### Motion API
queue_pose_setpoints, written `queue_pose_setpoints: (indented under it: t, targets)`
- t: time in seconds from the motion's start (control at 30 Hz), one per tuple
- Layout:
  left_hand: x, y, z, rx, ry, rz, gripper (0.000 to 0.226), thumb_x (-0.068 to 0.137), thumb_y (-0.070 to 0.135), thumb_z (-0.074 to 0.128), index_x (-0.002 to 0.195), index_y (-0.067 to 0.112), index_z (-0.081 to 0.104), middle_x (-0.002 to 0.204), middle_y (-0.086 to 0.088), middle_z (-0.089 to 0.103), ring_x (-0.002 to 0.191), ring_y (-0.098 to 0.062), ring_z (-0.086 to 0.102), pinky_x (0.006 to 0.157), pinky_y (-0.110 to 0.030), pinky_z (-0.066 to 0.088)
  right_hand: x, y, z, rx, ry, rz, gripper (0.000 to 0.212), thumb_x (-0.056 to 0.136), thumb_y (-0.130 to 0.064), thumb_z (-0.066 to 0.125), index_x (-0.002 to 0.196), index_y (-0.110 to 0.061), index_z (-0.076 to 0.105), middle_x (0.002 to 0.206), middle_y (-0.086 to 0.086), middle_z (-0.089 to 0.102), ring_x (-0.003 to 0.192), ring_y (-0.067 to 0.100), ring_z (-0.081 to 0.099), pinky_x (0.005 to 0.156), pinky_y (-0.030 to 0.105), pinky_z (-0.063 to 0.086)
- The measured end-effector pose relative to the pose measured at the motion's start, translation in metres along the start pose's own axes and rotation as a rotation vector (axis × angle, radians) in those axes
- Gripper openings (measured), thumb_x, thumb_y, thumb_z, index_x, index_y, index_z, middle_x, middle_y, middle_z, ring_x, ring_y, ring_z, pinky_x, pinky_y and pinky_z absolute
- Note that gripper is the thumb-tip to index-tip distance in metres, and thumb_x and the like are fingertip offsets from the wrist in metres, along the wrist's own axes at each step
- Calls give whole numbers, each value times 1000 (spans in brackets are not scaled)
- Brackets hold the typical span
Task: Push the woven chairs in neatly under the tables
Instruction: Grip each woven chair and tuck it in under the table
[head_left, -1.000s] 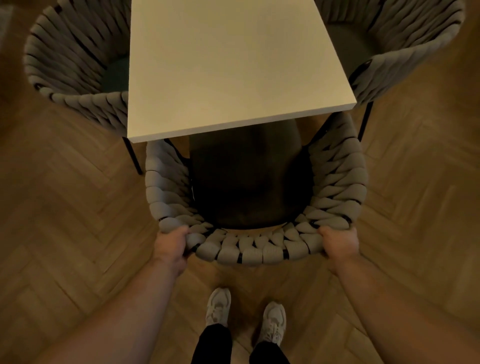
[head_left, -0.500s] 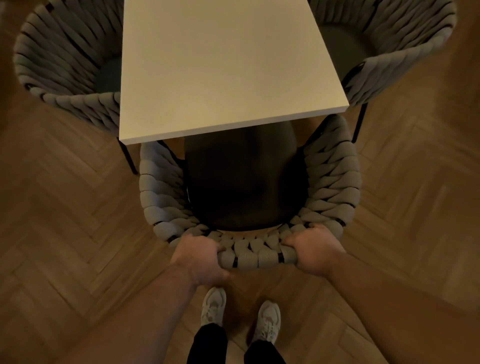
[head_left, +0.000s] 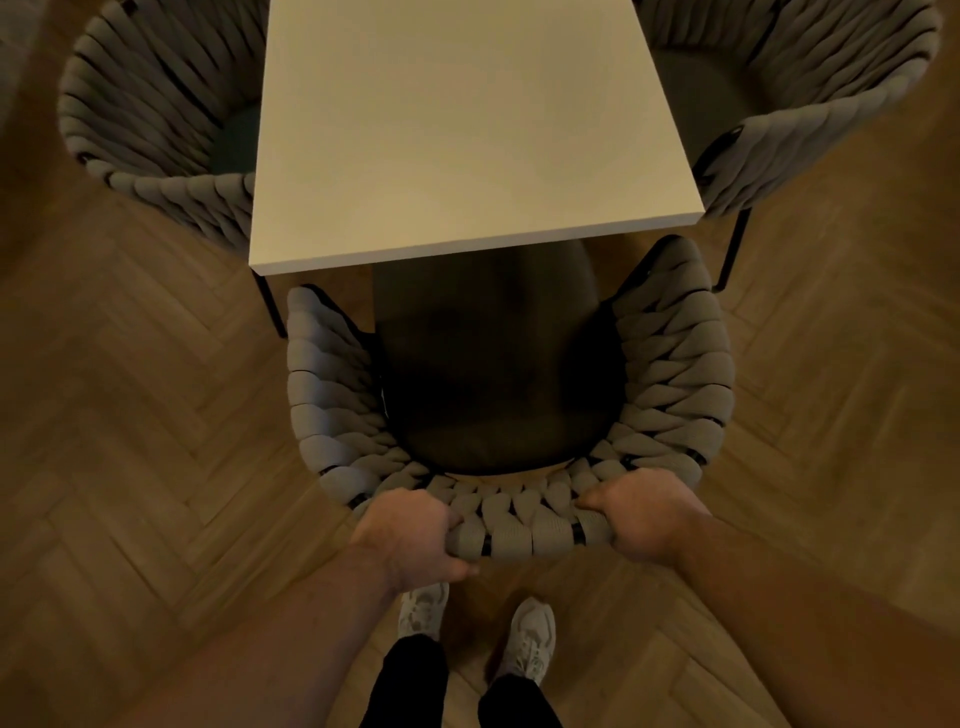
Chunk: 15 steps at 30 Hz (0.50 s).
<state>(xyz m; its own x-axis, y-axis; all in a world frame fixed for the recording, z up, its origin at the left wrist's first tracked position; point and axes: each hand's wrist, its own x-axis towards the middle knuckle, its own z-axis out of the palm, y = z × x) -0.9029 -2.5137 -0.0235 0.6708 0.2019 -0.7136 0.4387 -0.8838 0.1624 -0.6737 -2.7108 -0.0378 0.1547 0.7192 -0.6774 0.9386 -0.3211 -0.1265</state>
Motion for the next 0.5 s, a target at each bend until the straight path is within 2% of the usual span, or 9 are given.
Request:
queue_pose_setpoints:
  t: [0.1,0.17,0.23,0.33,0.43,0.5]
  targets:
    - [-1,-9,-4,14,-40,48,50,86,71,62,126,42,69,100,15,70,93,-9,64,85,-34,56,-3,1,6,-9,16,6,51,104,-27,57,150,-48,50,138,-10,66,127,18,62,103,40,50]
    - [1,-21,-6,72,-84,21,55,81,65,60,131,44,64,107,14,70,98,-12,64,89,-37,57,-2,-1,7,-26,37,3,52,104,-25,57,151,-47,50,138,-9,66,127,18,62,103,40,51]
    - [3,-25,-6,102,-122,-6,56,76,59,59,129,41,66,100,11,68,92,-14,64,85,-37,58,-1,-3,7,-47,54,8,53,103,-23,59,150,-46,51,137,-9,66,126,19,63,104,41,52]
    - [2,-30,-2,105,-93,-9,44,81,50,64,124,41,69,87,13,63,81,-9,61,80,-34,60,-1,-12,8,-25,72,24,46,103,-24,59,144,-45,56,133,-10,68,123,17,64,104,42,53]
    - [1,-46,0,123,-66,-17,46,83,45,65,129,47,66,89,14,64,83,-8,61,76,-30,57,6,-24,9,16,106,21,39,103,-25,61,137,-42,61,128,-10,69,120,18,65,103,43,54]
    - [2,-53,4,117,-56,-36,44,81,46,65,125,47,67,88,14,65,82,-7,62,76,-31,58,7,-28,6,24,109,4,38,103,-23,61,136,-42,61,126,-9,69,119,18,65,102,43,54]
